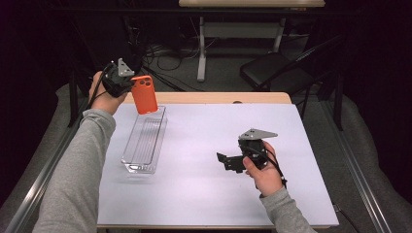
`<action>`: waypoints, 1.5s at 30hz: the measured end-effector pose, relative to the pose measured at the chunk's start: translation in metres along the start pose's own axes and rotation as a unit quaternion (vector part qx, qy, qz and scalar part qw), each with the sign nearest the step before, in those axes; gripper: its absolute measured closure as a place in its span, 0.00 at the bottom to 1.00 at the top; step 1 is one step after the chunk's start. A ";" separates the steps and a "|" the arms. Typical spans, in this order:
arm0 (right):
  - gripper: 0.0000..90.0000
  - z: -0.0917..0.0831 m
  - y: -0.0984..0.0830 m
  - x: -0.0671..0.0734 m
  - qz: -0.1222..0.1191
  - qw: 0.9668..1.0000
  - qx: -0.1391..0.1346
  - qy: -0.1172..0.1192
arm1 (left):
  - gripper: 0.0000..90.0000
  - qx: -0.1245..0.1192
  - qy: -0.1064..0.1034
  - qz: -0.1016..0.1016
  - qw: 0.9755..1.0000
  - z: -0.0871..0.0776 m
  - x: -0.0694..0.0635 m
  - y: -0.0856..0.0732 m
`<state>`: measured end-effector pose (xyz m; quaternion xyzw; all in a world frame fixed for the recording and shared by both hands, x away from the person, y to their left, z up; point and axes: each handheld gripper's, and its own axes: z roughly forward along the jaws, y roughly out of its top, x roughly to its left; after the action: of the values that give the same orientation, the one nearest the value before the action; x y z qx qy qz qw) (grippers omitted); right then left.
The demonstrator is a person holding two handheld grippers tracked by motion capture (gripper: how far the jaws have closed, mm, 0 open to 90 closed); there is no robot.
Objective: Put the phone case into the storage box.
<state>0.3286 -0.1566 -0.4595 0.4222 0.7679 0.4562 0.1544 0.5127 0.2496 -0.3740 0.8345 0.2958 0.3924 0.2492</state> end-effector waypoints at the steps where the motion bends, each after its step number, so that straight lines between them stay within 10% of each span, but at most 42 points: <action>1: 0.08 0.000 0.000 0.000 0.001 1.000 -0.001 0.000 | 0.89 0.001 0.003 0.004 1.000 0.001 -0.001 0.001; 23: 0.08 0.000 -0.003 -0.003 0.002 1.000 -0.002 -0.010 | 0.89 -0.011 0.017 0.086 0.996 0.030 -0.027 0.002; 45: 0.08 -0.001 -0.005 -0.004 0.002 1.000 0.002 -0.012 | 0.89 -0.008 0.007 0.098 0.995 0.053 -0.046 -0.015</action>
<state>0.3281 -0.1608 -0.4635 0.4299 0.7662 0.4495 0.1618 0.5263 0.2188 -0.4374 0.8544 0.2115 0.4234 0.2144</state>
